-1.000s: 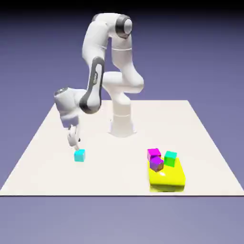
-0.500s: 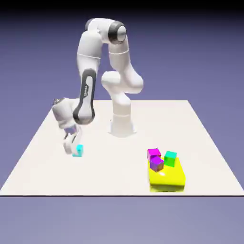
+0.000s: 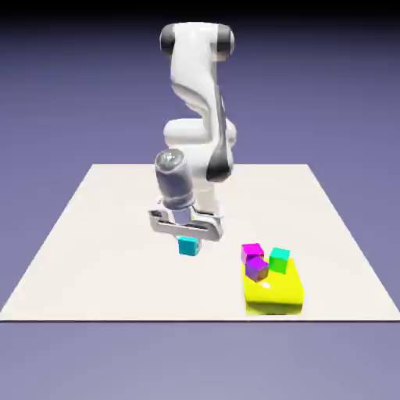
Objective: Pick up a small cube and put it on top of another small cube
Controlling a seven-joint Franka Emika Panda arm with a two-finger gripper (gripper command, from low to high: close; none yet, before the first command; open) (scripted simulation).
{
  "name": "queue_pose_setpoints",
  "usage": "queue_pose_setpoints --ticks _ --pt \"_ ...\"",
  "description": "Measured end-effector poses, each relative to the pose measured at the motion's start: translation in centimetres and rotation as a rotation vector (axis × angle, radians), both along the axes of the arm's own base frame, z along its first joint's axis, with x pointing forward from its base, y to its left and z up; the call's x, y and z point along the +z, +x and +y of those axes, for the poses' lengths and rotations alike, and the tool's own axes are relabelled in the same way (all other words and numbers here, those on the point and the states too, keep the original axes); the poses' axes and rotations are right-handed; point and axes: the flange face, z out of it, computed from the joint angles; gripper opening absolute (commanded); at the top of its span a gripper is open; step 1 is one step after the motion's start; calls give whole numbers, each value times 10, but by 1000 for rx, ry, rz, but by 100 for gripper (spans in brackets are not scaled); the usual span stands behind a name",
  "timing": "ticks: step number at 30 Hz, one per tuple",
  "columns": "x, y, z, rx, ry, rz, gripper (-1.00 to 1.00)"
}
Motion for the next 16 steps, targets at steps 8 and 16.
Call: queue_pose_setpoints --ticks 8,16 --pt "5 -20 142 644 -54 1 -100" --pt "42 -11 137 624 -57 1 100"
